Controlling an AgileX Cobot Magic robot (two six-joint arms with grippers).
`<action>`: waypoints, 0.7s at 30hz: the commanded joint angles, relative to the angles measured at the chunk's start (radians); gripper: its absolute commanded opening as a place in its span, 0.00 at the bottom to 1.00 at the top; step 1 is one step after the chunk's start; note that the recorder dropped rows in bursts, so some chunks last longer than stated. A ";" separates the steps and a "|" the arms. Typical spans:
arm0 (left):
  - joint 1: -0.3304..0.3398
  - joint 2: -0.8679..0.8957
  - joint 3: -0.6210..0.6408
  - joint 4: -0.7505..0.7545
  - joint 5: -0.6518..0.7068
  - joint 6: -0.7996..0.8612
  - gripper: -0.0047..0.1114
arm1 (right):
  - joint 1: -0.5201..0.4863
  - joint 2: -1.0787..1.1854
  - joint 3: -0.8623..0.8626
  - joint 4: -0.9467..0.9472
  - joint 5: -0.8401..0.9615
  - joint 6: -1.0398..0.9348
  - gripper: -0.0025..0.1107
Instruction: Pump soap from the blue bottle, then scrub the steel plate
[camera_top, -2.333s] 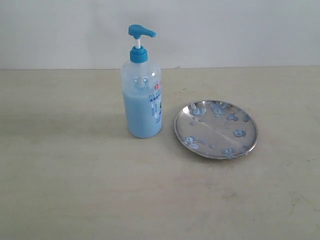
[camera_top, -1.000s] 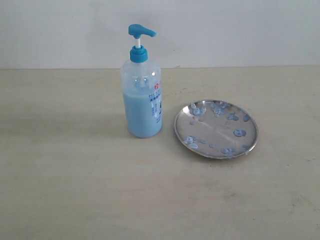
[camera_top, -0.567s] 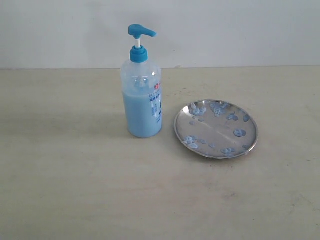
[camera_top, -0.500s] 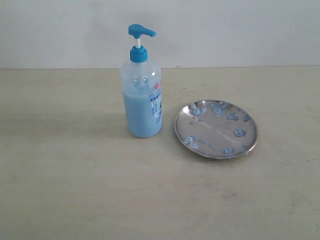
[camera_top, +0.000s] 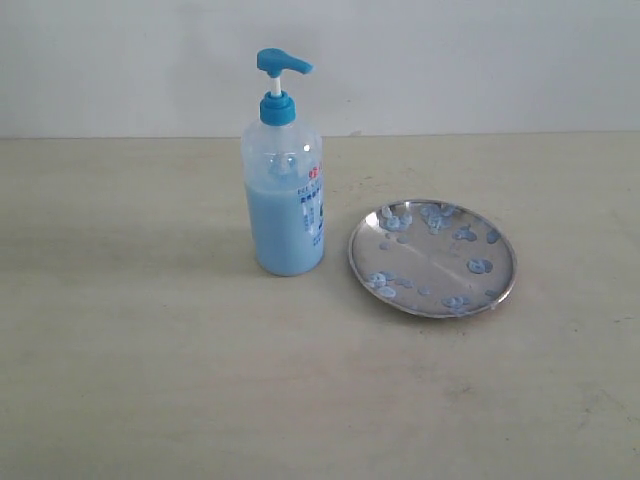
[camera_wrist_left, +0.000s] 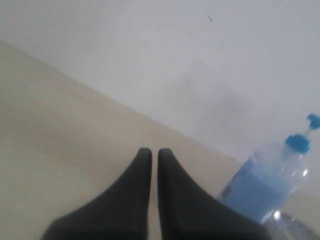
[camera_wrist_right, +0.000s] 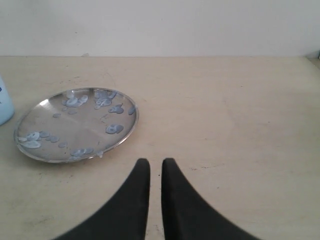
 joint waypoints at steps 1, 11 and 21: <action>0.003 -0.003 0.003 -0.085 0.215 0.257 0.08 | -0.007 -0.007 0.000 0.006 -0.001 0.002 0.02; 0.075 -0.003 0.003 -0.066 0.251 0.372 0.08 | -0.007 -0.007 0.000 0.006 -0.001 0.002 0.02; 0.067 -0.003 0.003 -0.071 0.236 0.384 0.08 | -0.007 -0.007 0.000 0.006 -0.001 0.002 0.02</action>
